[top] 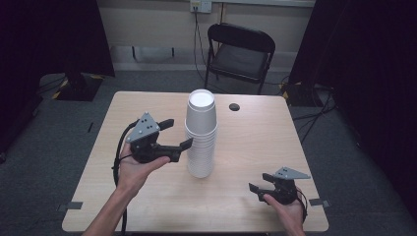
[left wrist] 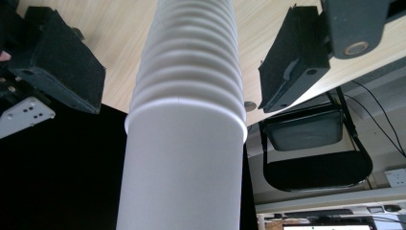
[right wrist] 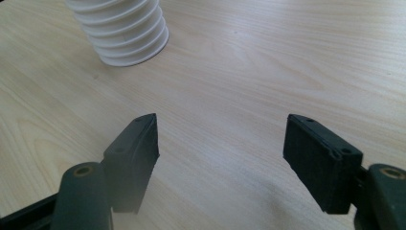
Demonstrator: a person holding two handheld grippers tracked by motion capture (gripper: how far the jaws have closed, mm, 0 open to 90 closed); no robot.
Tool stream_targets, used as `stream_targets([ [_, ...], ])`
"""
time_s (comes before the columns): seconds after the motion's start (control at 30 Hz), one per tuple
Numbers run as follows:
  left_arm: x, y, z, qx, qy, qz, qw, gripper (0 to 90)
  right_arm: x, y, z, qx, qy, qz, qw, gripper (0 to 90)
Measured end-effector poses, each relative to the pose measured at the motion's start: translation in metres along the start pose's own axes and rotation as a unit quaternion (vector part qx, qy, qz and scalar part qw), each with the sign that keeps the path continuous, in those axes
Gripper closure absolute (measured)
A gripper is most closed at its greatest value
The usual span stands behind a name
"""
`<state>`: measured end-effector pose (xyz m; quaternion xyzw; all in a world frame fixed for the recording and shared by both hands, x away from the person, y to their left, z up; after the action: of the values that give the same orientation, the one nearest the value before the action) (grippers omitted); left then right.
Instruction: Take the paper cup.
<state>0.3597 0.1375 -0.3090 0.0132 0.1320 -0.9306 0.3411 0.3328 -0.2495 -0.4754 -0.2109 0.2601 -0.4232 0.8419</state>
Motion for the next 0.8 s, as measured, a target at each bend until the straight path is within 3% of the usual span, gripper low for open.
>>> stream_targets([
  [0.33,-0.006,0.014,0.018,0.003,0.001,-0.007,1.0000,15.9,0.000,-0.001,0.001,0.000,-0.001,0.001,1.0000,28.6],
  [0.63,-0.008,0.024,0.036,0.020,0.006,-0.016,0.9996,15.6,0.000,-0.002,0.001,0.002,-0.003,-0.004,1.0000,29.0],
  [0.8,-0.009,0.031,0.041,0.010,0.002,-0.015,0.9998,15.4,0.000,-0.002,0.001,0.005,-0.002,-0.005,1.0000,29.9],
])
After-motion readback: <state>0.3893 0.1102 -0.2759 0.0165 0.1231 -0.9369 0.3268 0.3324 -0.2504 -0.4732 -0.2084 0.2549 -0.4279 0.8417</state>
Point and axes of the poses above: each handheld gripper's, and its own axes: y roughly forward along the jaws, z roughly out of its top, x roughly to its right, the point moved 1 cm from there along y, roughly forward along the jaws, and after that the axes turned 8 degrees about y, right-handed, at the moved point
